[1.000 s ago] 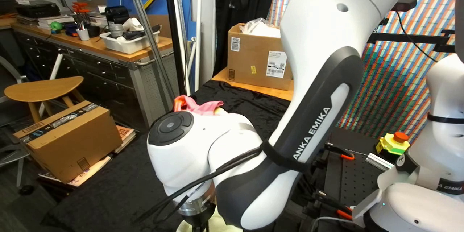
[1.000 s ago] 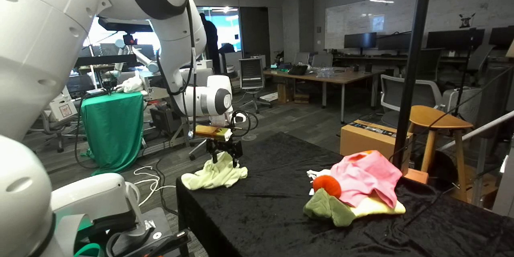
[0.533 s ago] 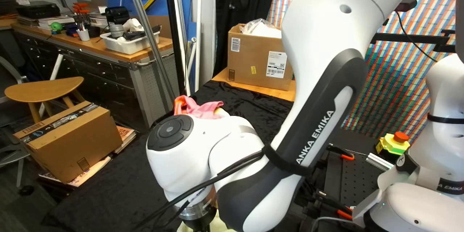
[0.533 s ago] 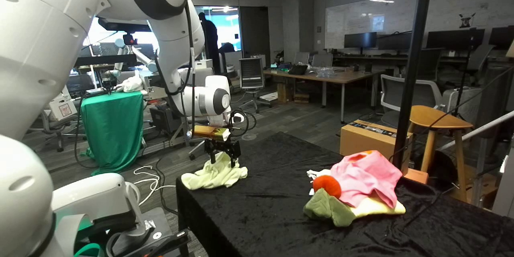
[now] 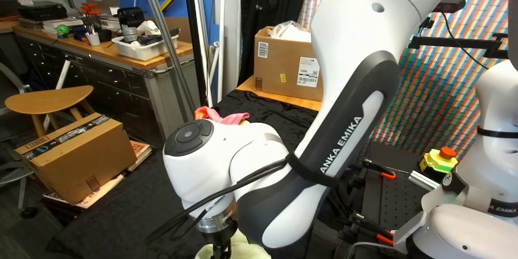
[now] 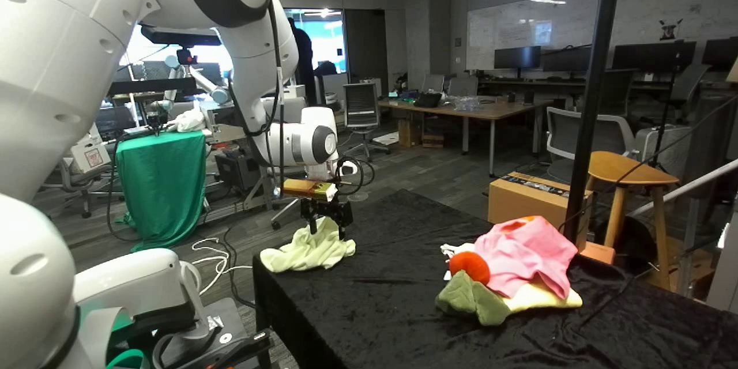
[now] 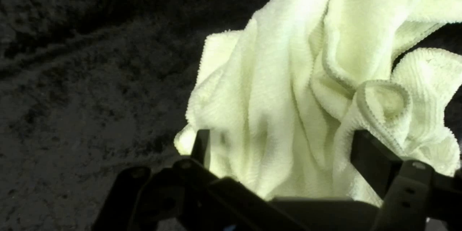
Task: Put all the items on the table in one place
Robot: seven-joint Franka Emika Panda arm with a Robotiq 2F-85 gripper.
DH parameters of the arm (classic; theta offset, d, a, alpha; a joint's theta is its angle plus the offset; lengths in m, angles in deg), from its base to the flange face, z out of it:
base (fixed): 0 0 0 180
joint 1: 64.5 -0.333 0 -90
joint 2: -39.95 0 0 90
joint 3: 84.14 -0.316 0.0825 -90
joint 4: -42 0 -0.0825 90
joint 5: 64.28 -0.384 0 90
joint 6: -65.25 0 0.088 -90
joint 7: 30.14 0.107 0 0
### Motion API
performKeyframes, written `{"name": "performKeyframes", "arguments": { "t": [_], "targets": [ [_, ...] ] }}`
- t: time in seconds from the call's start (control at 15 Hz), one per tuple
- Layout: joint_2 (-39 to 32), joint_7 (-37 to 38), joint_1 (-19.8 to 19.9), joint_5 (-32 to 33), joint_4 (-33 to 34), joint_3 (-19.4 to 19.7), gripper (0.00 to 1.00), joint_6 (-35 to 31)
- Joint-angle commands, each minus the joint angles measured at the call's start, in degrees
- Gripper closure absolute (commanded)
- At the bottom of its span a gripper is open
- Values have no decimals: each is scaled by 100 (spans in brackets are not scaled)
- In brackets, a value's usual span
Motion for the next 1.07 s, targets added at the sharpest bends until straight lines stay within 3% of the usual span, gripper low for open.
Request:
{"name": "performKeyframes", "arguments": {
  "t": [0.0, 1.0],
  "targets": [
    [-44, -49, 75, -69, 163, 32, 0, 131],
    [-177, -600, 516, -525, 239, -175, 0, 376]
  ]
}}
